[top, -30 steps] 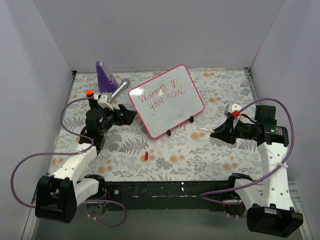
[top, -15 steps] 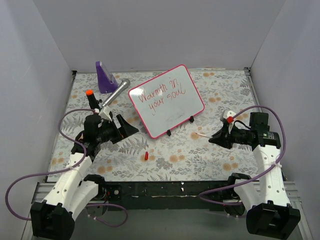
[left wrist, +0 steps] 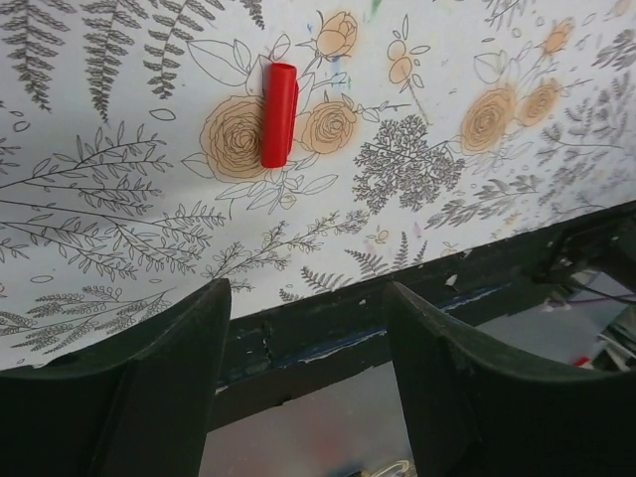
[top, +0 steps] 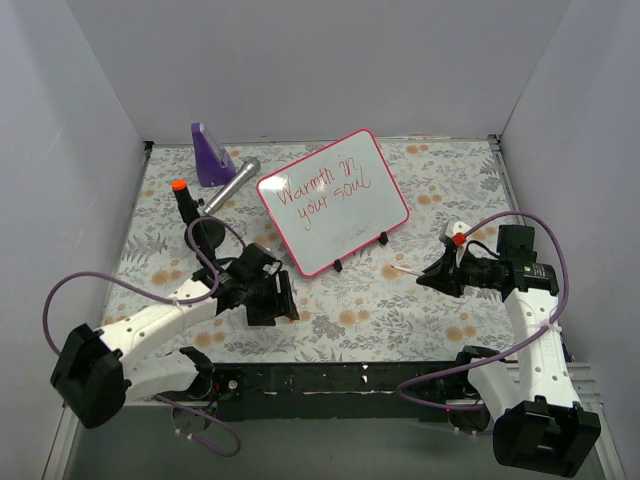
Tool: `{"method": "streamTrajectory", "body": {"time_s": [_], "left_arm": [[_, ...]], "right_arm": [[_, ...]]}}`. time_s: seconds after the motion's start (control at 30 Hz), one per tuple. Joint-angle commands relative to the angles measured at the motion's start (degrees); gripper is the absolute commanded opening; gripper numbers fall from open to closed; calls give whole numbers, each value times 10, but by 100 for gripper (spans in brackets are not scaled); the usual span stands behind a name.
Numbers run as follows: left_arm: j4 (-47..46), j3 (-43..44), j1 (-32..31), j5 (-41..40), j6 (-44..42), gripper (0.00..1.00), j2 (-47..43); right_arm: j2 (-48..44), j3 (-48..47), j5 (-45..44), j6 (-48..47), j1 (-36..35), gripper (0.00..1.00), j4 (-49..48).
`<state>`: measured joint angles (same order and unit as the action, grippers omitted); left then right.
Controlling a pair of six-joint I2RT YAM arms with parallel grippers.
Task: Write a sentence on the whiteboard
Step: Close the whiteboard marker at the center of the board.
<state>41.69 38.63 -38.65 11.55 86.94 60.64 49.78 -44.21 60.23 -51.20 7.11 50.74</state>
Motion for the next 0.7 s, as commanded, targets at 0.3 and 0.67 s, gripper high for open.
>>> {"method": "streamTrajectory", "body": {"time_s": [0.3,0.67], "left_arm": [[-15,96,-68,-109,-33,40,207],[-2,136,-67,-149,-72,30,292]], "right_arm": [[4,-1,19,-6,3,1,-6],[11,-3,21,-13,3,1,-2]]}}
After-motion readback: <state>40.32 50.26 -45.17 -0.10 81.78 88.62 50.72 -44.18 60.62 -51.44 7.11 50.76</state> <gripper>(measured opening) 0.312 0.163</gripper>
